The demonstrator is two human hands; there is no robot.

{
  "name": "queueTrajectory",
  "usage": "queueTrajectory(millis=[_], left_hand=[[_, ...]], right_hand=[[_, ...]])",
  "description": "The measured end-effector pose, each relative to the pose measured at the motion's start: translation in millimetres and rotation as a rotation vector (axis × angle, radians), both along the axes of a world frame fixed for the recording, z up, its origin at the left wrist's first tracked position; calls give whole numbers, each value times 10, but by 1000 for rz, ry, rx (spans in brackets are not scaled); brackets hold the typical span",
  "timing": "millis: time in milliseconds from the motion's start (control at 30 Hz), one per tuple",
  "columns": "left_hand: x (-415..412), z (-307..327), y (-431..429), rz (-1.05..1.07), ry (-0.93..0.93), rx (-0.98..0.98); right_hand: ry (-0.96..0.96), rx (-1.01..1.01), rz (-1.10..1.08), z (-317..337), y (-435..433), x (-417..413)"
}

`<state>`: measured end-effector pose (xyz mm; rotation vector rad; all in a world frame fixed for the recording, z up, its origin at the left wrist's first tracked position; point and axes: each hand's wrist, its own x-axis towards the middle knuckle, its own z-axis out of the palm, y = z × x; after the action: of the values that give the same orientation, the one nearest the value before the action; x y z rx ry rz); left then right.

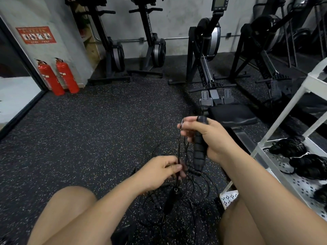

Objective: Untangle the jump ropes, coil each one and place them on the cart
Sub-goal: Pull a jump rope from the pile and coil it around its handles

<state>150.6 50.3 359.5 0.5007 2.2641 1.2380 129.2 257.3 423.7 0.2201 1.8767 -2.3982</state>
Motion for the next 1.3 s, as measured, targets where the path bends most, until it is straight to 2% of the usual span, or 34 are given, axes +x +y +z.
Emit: queueTrajectory(millis=[133, 200, 500, 700, 833, 967, 1100, 1300], left_hand=[[-21, 203, -78, 83, 30, 136], [-51, 246, -149, 133, 25, 210], [-183, 350, -324, 395, -99, 672], [-258, 382, -368, 511, -120, 798], [-287, 415, -363, 578, -158, 901], [-308, 421, -331, 622, -198, 1012], [-312, 408, -286, 652, -216, 1020], [-320, 359, -347, 650, -118, 762]], right_hand=[[-6, 385, 205, -138, -6, 10], [-1, 476, 281, -174, -66, 34], [11, 433, 487, -381, -364, 80], [34, 494, 478, -433, -424, 84], [-32, 415, 550, -460, -511, 166], [-27, 358, 511, -555, -684, 206], [9, 345, 431, -600, -802, 233], [78, 363, 362, -516, -756, 218]])
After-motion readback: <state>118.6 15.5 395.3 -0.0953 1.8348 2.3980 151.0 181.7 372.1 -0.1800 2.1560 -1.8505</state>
